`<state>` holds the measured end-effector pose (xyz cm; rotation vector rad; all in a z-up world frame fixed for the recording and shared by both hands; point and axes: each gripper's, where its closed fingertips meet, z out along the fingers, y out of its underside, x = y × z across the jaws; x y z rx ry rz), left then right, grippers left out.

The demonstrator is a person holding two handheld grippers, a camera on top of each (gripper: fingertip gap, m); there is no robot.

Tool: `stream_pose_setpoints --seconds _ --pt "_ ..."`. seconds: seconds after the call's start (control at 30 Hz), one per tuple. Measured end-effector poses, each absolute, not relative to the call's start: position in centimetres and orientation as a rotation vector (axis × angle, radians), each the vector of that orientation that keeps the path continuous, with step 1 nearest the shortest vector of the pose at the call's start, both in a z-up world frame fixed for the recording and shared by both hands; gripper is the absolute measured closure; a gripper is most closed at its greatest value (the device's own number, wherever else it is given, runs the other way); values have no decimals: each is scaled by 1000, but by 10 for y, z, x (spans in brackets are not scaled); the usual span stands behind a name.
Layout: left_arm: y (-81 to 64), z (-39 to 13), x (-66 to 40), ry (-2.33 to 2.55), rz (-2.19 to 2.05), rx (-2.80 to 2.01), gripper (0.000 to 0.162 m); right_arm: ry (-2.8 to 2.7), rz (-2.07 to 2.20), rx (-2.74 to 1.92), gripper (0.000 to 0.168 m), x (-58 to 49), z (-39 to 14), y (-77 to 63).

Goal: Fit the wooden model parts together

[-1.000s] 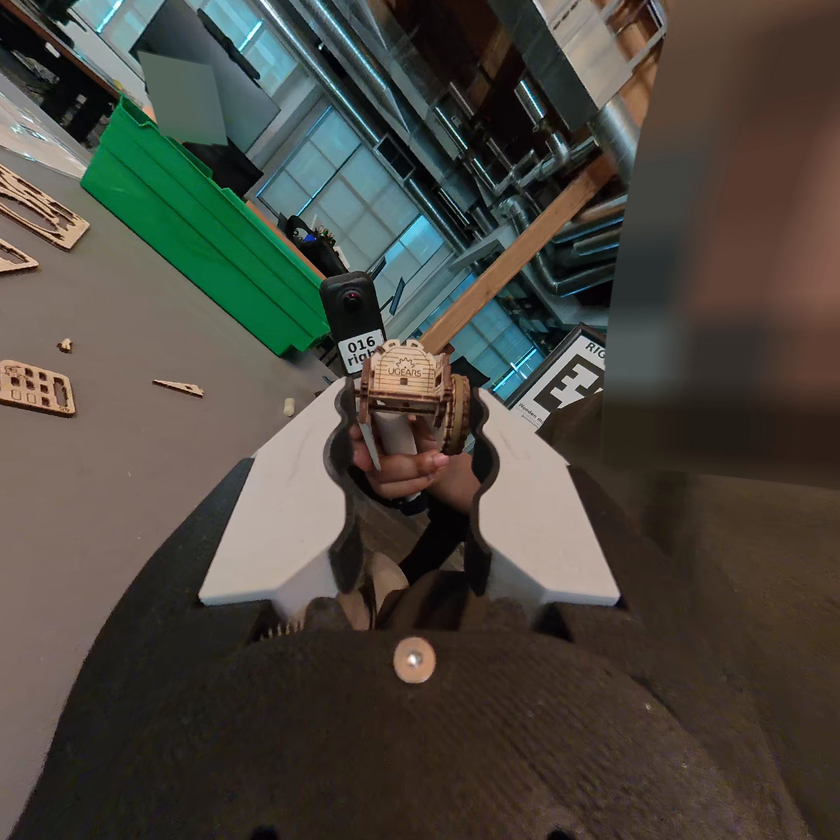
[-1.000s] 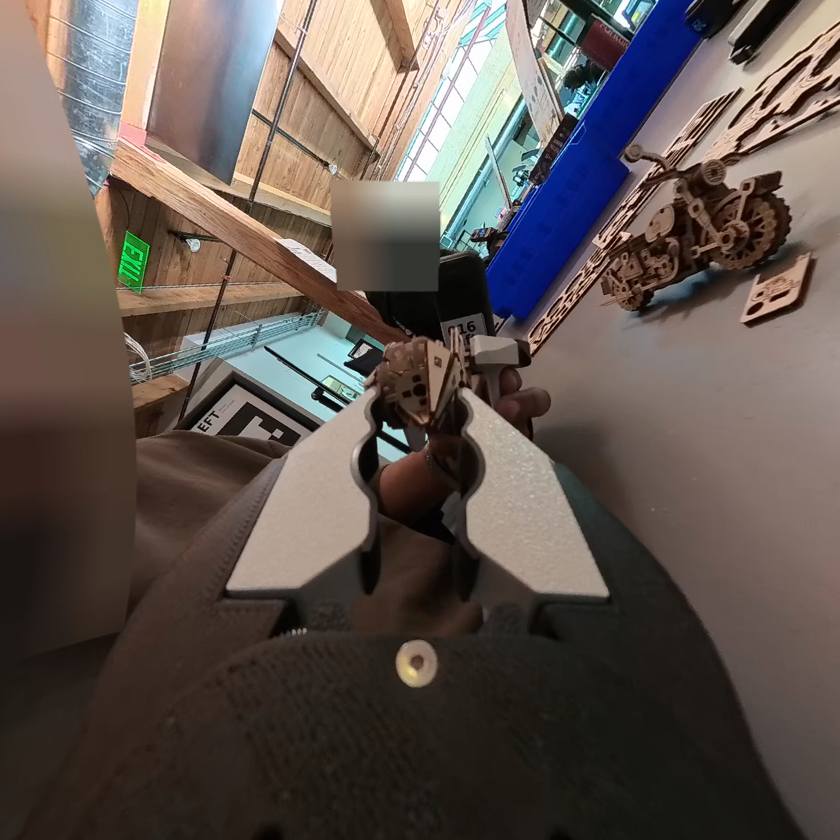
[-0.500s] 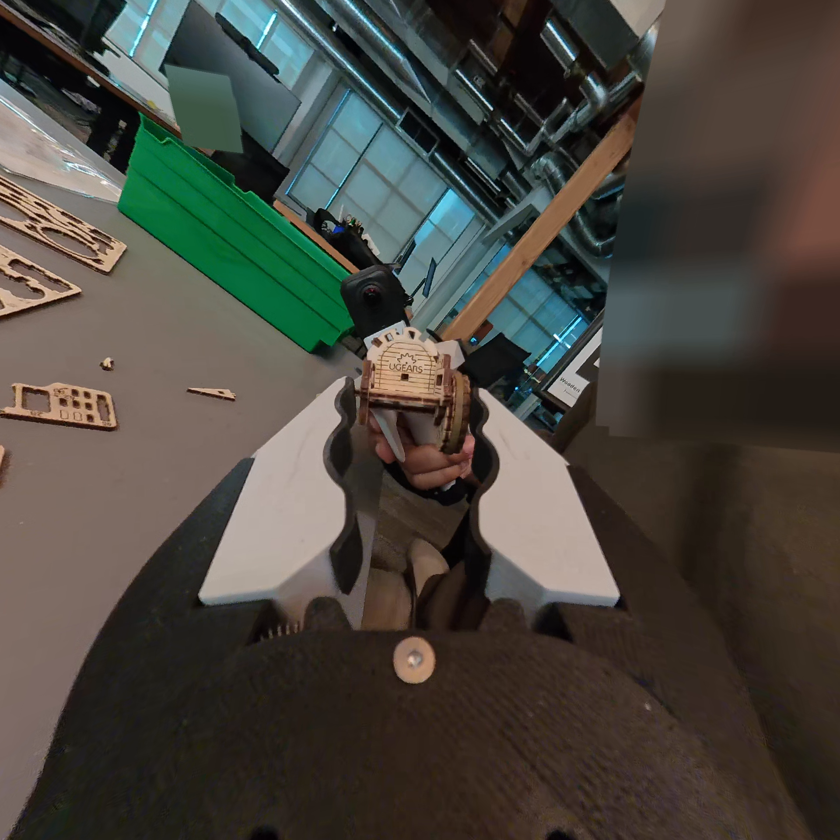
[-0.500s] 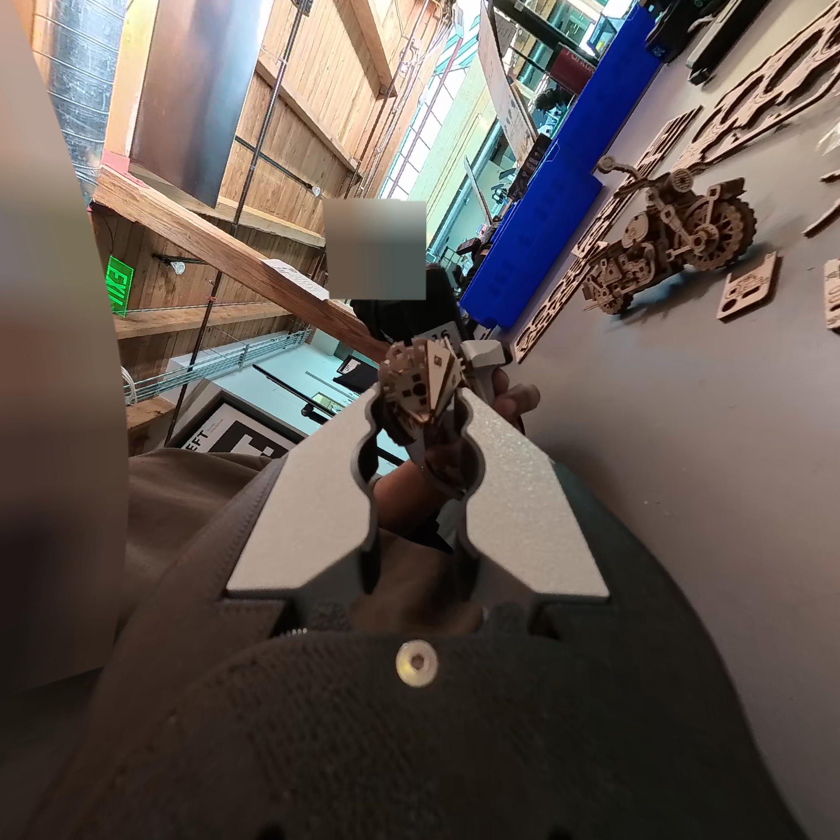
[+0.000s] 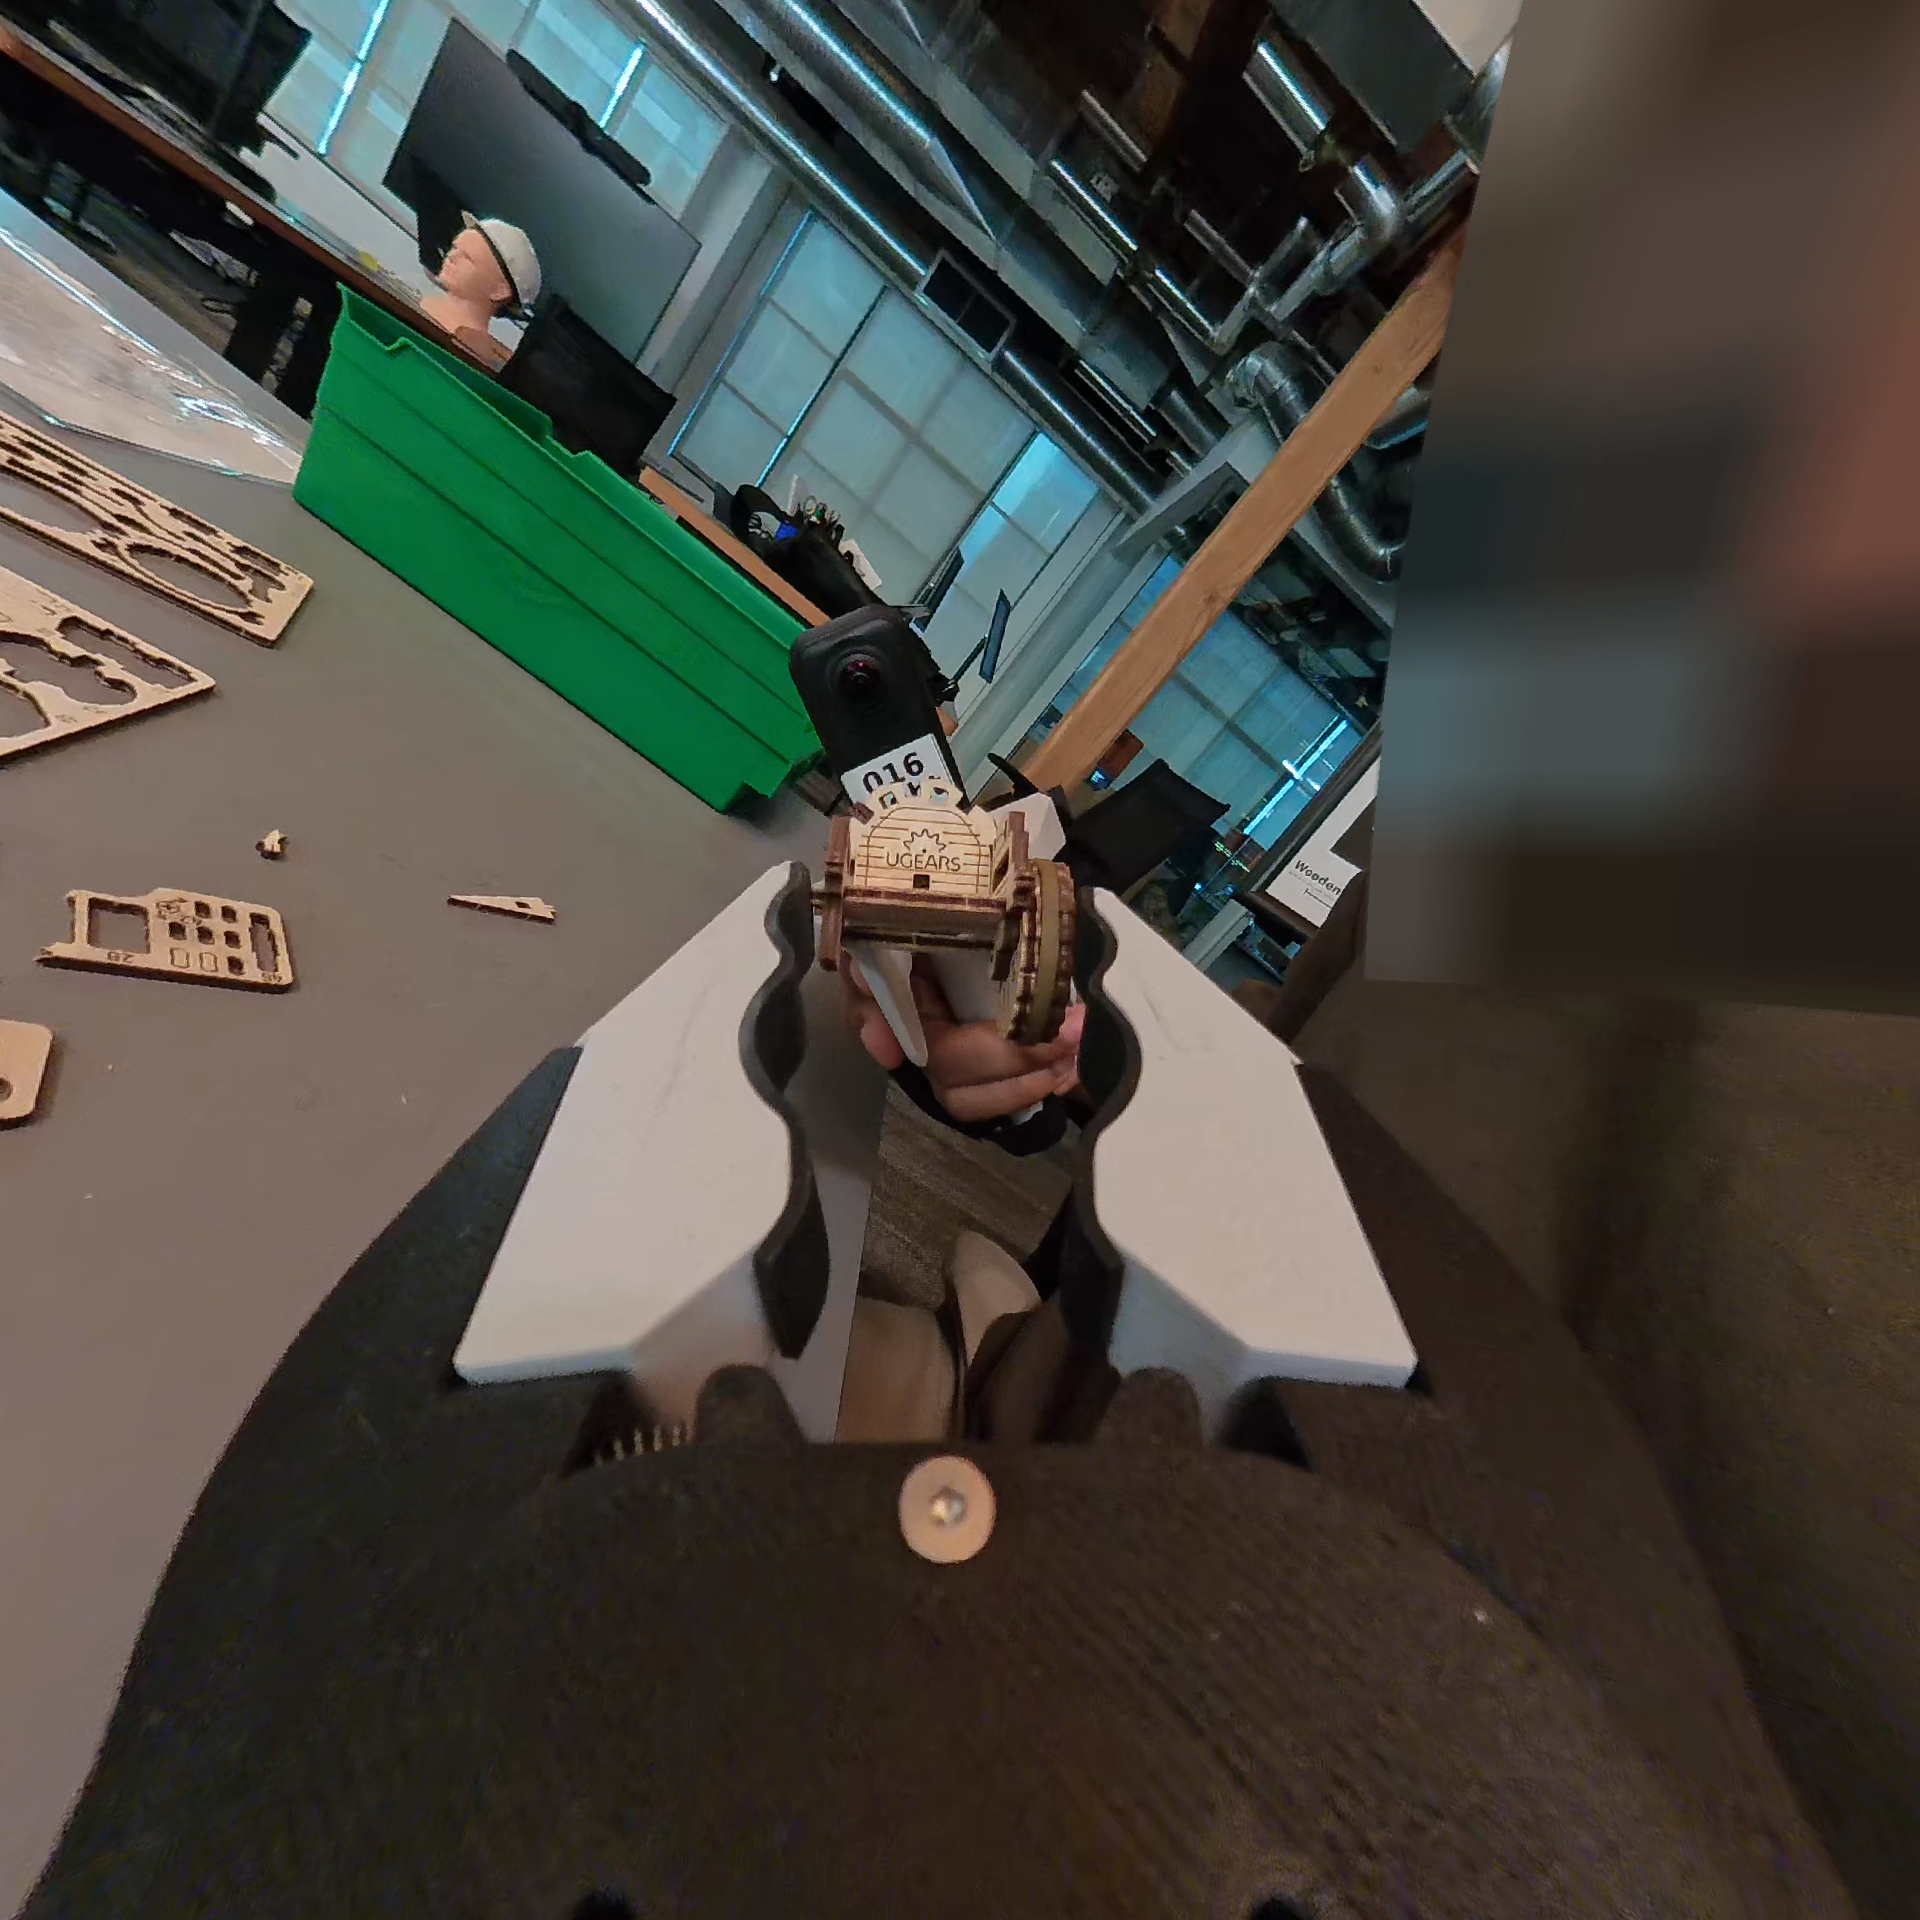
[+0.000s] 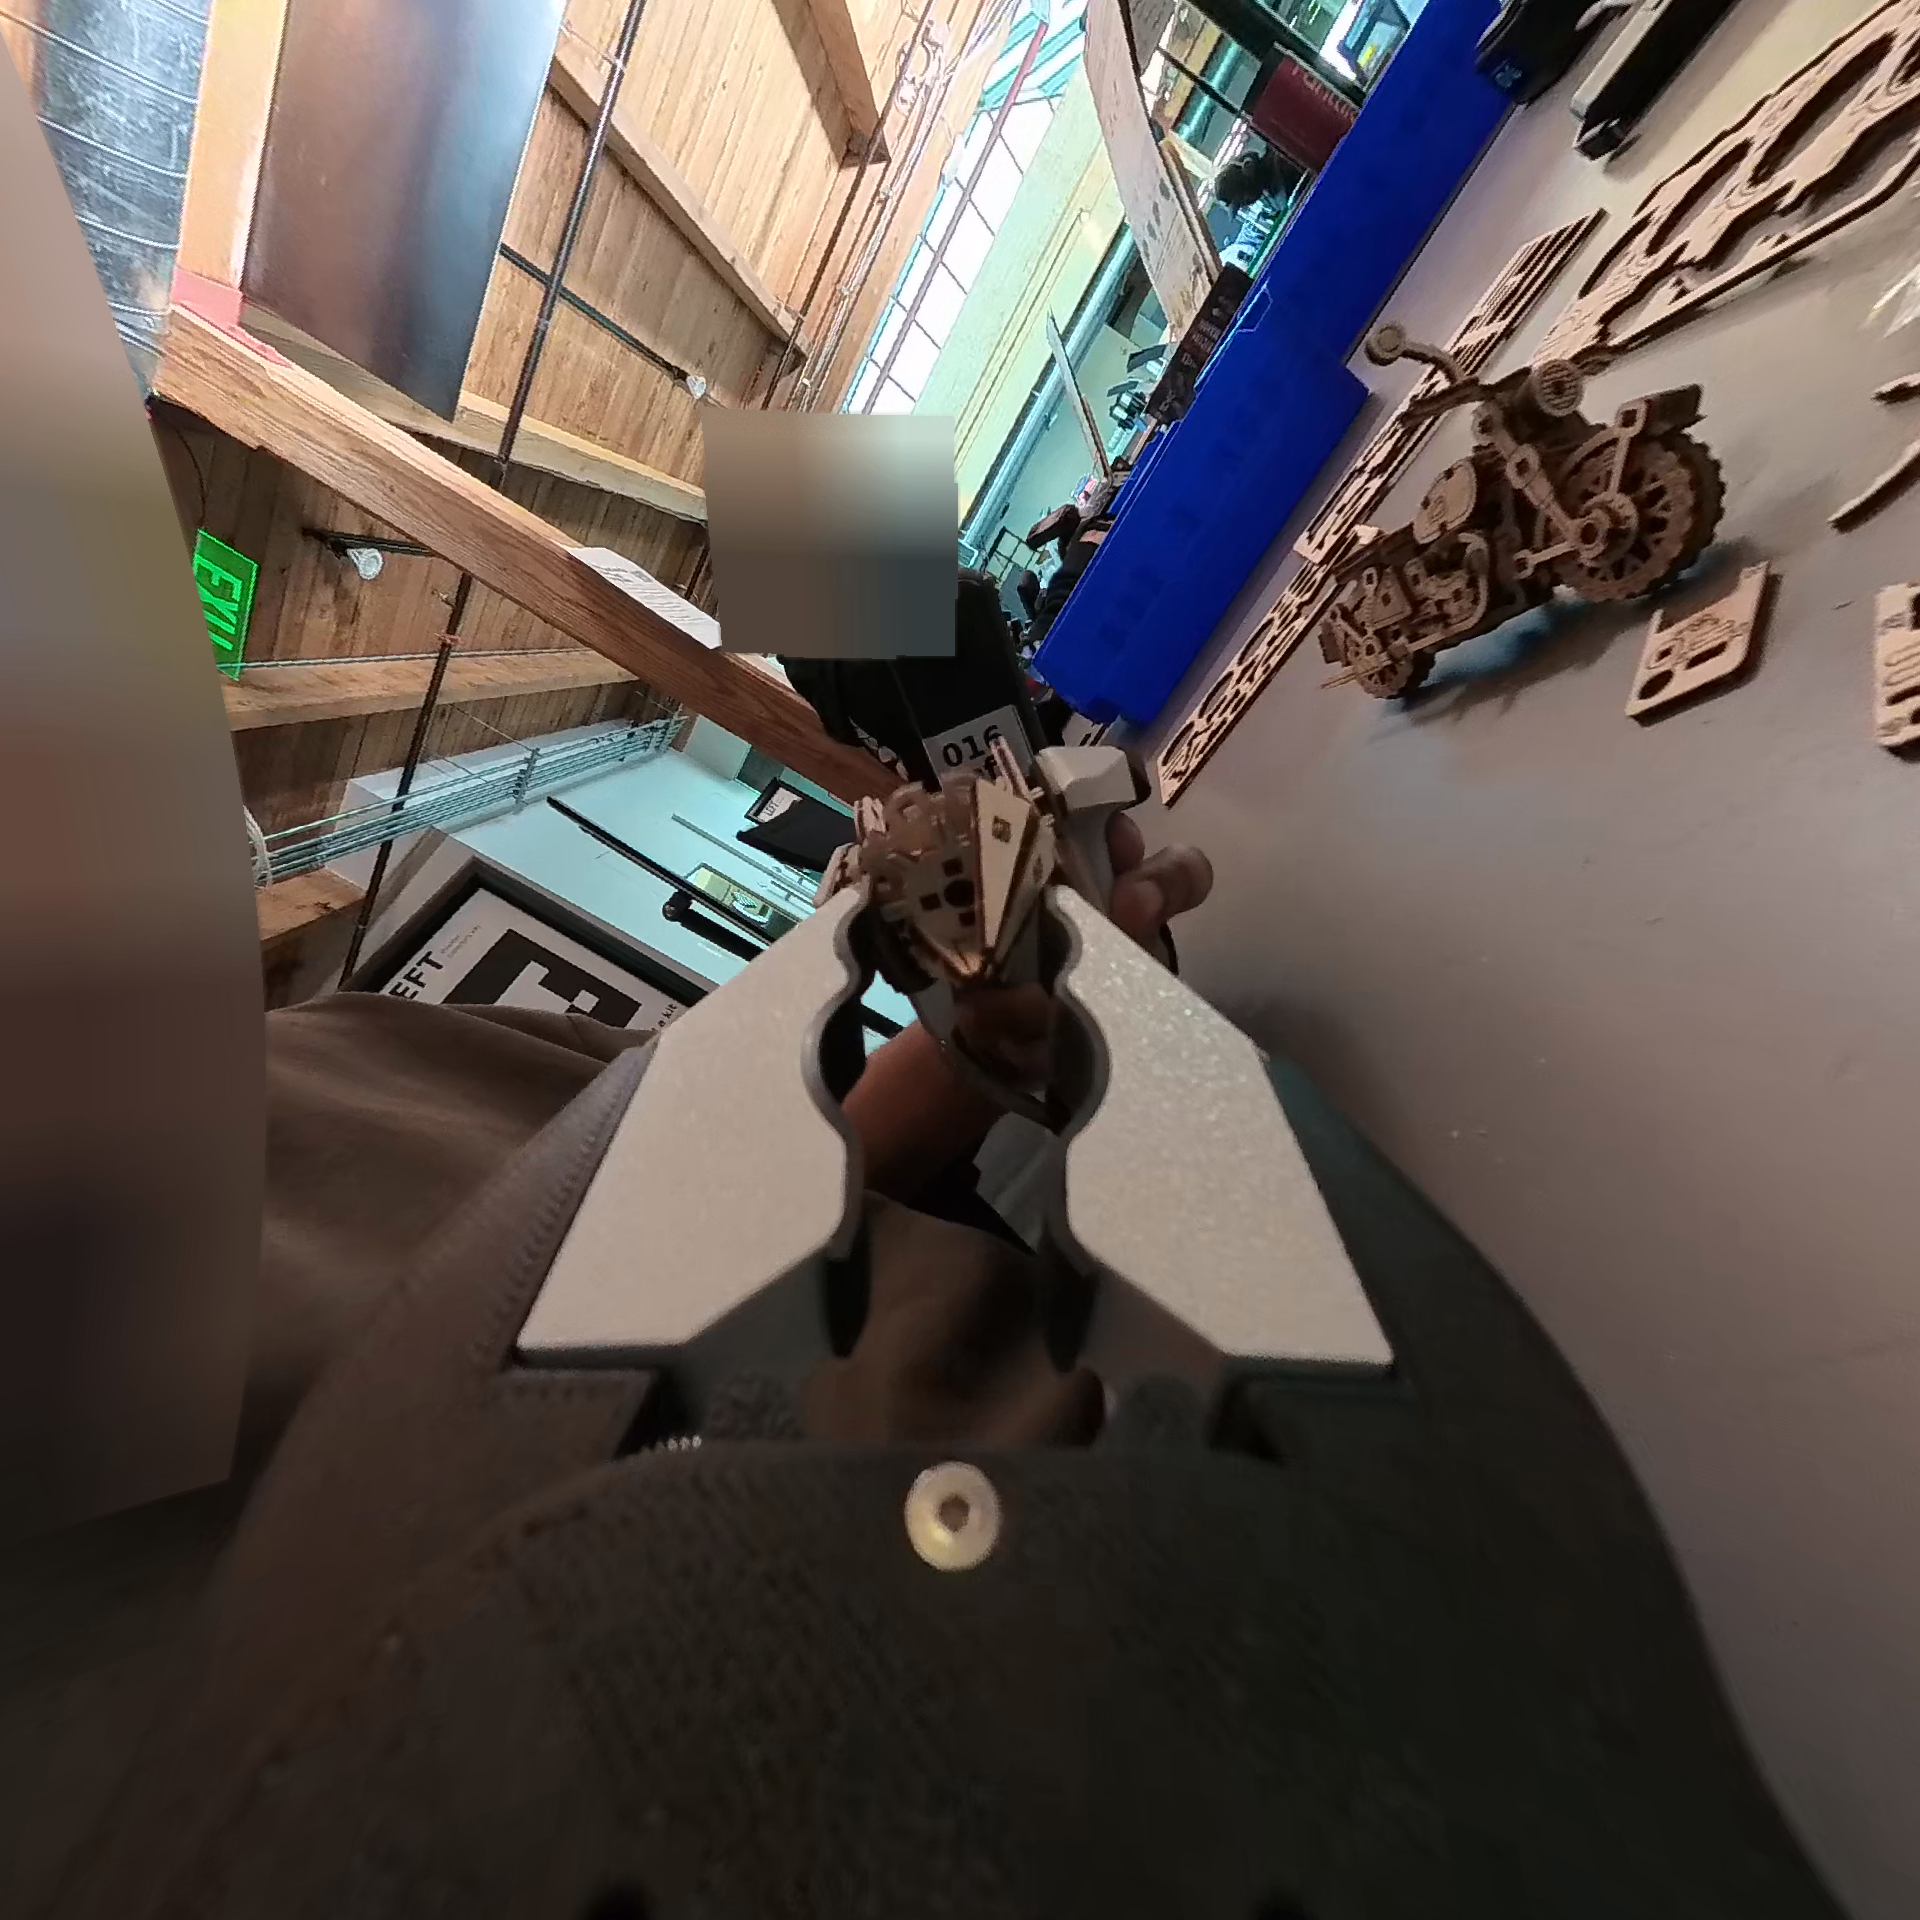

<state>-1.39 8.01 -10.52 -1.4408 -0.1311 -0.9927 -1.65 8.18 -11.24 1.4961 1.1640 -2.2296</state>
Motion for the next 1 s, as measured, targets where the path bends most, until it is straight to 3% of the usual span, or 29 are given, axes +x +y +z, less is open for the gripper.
stream_pose_setpoints --seconds 1.0 --pt "78 -100 -17 -155 -1012 -1400 115 1053 -2230 1445 139 -16 -109 83"
